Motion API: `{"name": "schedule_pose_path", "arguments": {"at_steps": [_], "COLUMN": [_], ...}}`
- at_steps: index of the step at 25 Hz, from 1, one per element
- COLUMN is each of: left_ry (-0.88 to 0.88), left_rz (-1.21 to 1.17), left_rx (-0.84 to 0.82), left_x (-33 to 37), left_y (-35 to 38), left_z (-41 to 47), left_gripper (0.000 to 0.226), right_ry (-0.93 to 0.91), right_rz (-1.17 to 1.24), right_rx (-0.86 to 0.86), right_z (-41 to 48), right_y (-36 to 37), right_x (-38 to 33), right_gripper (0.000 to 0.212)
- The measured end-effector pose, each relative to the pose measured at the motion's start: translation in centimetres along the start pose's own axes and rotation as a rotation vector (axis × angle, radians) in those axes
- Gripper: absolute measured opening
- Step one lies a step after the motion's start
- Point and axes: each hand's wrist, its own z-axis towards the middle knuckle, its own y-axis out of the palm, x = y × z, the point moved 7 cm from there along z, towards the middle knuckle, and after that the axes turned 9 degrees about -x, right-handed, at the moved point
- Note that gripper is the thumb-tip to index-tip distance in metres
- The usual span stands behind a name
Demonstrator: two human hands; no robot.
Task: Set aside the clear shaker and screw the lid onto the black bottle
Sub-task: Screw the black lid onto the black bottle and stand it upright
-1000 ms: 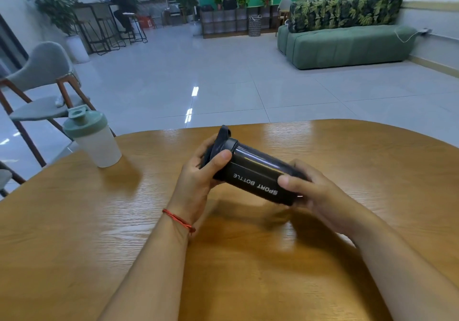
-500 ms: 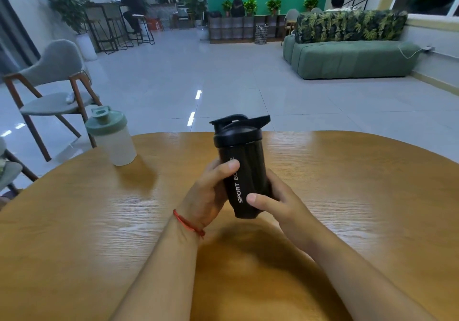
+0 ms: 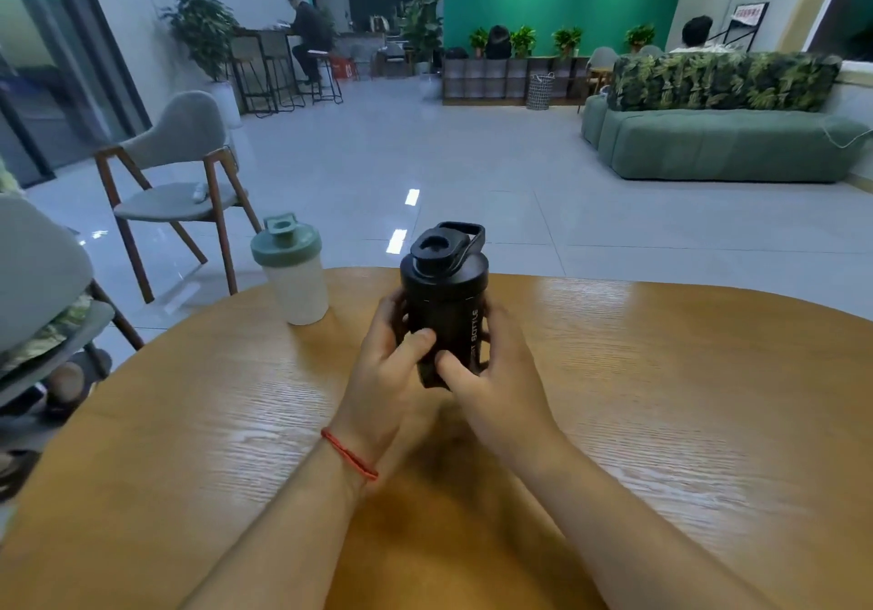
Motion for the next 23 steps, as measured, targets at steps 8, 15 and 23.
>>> {"name": "schedule_pose_path", "arguments": {"at_steps": [8,15,23], "left_ry": [0.031,-0.112,-0.204], "left_rz": [-0.039,-0.114,-0.314], "left_rx": [0.042,0.255,0.25], "left_x": [-1.3,-5.0,-7.5], "left_y": [-7.5,-11.5,-12.3], "left_z": [1.6,2.6,3.4], "left_gripper": [0.053,0.047,0.086], "right_ry": [-0.038,-0.013,-0.006], "right_rz": [0.031,0.08,0.027], "right_rx": [-0.111,-0.122,-0.136], "right_z": [8.2,14.0,15.2], "right_y": [5.9,9.9,11.5], "right_x": [-0.2,2.9,4.0], "right_gripper": [0.076,0.07,0.059]}}
